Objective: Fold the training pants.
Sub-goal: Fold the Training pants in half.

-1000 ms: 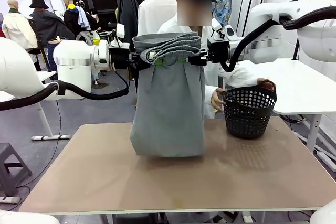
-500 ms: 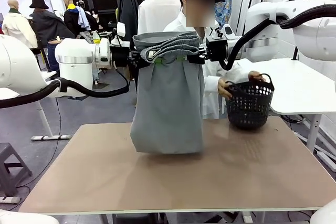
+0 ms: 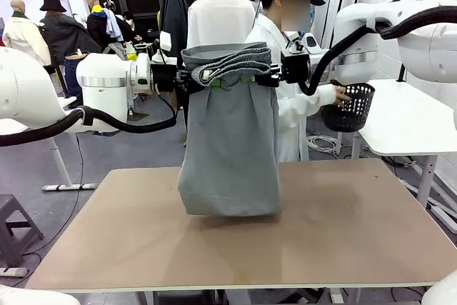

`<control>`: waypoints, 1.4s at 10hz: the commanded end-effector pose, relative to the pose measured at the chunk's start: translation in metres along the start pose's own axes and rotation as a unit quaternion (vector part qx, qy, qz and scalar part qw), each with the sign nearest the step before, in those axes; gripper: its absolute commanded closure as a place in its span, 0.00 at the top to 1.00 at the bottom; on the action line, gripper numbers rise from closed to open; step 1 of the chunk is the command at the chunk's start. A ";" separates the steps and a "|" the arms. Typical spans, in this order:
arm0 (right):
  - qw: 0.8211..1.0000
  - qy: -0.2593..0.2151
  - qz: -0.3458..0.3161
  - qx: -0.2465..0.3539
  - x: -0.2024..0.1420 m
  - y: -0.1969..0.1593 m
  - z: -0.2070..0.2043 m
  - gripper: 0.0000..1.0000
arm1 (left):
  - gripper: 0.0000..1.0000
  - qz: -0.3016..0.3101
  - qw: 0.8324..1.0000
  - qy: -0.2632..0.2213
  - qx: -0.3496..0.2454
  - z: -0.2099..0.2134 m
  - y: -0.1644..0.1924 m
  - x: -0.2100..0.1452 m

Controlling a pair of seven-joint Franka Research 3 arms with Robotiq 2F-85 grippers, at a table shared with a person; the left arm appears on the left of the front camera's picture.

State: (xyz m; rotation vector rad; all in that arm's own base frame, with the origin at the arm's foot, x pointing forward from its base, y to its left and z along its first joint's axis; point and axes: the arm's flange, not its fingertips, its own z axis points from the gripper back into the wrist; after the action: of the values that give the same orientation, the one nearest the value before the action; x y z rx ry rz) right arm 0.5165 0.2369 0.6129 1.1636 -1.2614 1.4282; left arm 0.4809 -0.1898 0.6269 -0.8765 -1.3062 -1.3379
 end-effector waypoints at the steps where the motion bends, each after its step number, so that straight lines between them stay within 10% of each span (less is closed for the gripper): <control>1: 1.000 0.003 0.008 -0.009 0.008 -0.032 0.002 0.00 | 0.00 -0.016 1.000 0.004 0.020 -0.011 0.034 -0.004; 9: 0.998 0.016 0.051 -0.033 0.007 -0.134 0.011 0.00 | 0.00 -0.082 0.992 0.051 0.079 -0.032 0.132 -0.024; 14: 1.000 -0.001 0.030 -0.004 -0.057 -0.093 0.009 0.00 | 0.00 -0.100 0.992 0.035 0.073 -0.014 0.111 -0.067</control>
State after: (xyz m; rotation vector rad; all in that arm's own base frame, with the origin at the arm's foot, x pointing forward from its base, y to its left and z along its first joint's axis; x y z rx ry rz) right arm 0.6389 0.2440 0.5748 1.0912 -1.2970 1.4549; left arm 0.6149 -0.1938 0.5934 -0.6058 -1.4122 -1.4076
